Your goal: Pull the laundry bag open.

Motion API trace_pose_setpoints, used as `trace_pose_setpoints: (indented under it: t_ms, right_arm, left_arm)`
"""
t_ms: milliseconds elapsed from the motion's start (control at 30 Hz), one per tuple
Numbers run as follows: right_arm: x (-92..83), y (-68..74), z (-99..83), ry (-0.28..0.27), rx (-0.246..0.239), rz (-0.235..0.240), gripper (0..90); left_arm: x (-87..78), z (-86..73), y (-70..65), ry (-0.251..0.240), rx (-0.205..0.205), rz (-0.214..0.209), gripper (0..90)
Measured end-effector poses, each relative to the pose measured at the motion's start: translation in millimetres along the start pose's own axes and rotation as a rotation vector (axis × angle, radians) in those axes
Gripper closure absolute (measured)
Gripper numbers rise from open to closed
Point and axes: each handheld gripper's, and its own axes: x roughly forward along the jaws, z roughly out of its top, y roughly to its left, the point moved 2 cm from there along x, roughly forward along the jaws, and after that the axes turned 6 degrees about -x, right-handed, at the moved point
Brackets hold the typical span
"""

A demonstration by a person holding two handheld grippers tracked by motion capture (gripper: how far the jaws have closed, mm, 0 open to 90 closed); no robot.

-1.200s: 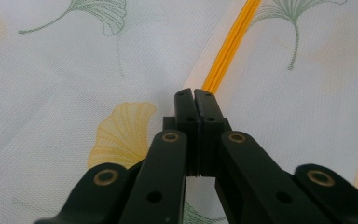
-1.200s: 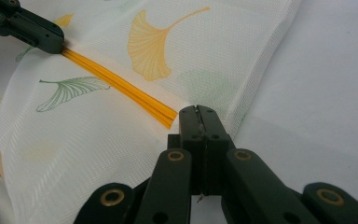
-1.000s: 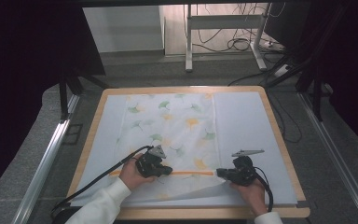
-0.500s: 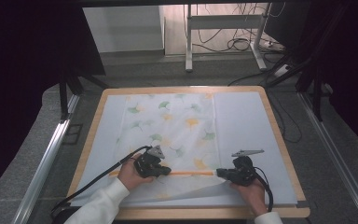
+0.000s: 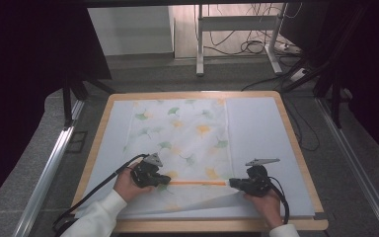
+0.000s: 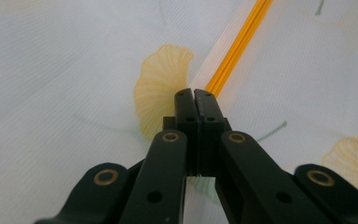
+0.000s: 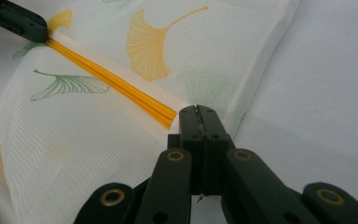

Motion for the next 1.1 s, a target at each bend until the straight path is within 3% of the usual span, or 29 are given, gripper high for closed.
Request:
trace_pose_setpoints:
  t_ms: [433,1100]
  right_arm:
    - [0.0,0.0,-0.1,-0.001,0.001,0.0,89.6]
    - [0.0,0.6,-0.1,-0.002,-0.004,-0.004,89.5]
  left_arm:
    - [-19.0,-20.6,17.5,-0.006,-0.043,0.033,90.0]
    - [-38.7,-43.6,32.2,-0.017,-0.087,0.068,90.0]
